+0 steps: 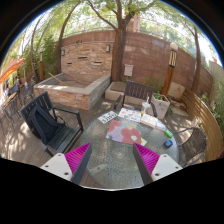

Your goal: Arrange mouse

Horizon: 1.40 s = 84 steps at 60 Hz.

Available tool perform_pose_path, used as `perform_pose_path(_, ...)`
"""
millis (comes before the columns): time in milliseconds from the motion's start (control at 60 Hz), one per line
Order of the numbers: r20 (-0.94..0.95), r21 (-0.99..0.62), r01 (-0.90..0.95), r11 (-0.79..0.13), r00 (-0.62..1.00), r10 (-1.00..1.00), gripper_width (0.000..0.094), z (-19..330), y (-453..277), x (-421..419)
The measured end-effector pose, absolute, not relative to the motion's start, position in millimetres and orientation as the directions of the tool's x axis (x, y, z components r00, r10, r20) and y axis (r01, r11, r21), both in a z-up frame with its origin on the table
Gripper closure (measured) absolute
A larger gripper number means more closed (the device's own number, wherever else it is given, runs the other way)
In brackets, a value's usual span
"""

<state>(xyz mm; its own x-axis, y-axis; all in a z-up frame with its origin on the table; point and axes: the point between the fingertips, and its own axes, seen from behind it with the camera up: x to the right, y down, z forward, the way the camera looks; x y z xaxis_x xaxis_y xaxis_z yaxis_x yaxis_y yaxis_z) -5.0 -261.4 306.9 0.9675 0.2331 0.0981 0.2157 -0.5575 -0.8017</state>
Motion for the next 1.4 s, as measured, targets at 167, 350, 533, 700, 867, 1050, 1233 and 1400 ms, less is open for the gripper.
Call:
perform_pose_path(167, 0.085, -0.762, 0.186, -0.620, 0.978, 0.189, 0.0086, 264, -266, 36)
perform_pose_path(350, 0.082, -0.701, 0.147, -0.698, 0.989, 0.125, 0.0086, 170, -256, 130)
perform_pose_path(533, 0.098, -0.691, 0.079, -0.718, 0.995, 0.015, 0.0086, 90, -212, 260)
perform_pose_path(700, 0.088, -0.735, 0.033, -0.677, 0.995, -0.046, 0.0089, 51, -120, 351)
perform_pose_path(867, 0.032, -0.765, -0.024, -0.644, 0.997, -0.075, 0.0087, 22, -36, 394)
perform_pose_path(1050, -0.032, -0.753, -0.092, -0.651, 0.994, -0.103, 0.0091, 0, 23, 408)
perform_pose_path(1233, -0.056, -0.755, -0.129, -0.643, 0.990, -0.132, 0.0100, -2, 63, 412)
perform_pose_path(1400, 0.007, -0.747, -0.102, -0.657, 0.987, -0.161, 0.0300, -10, 83, 420)
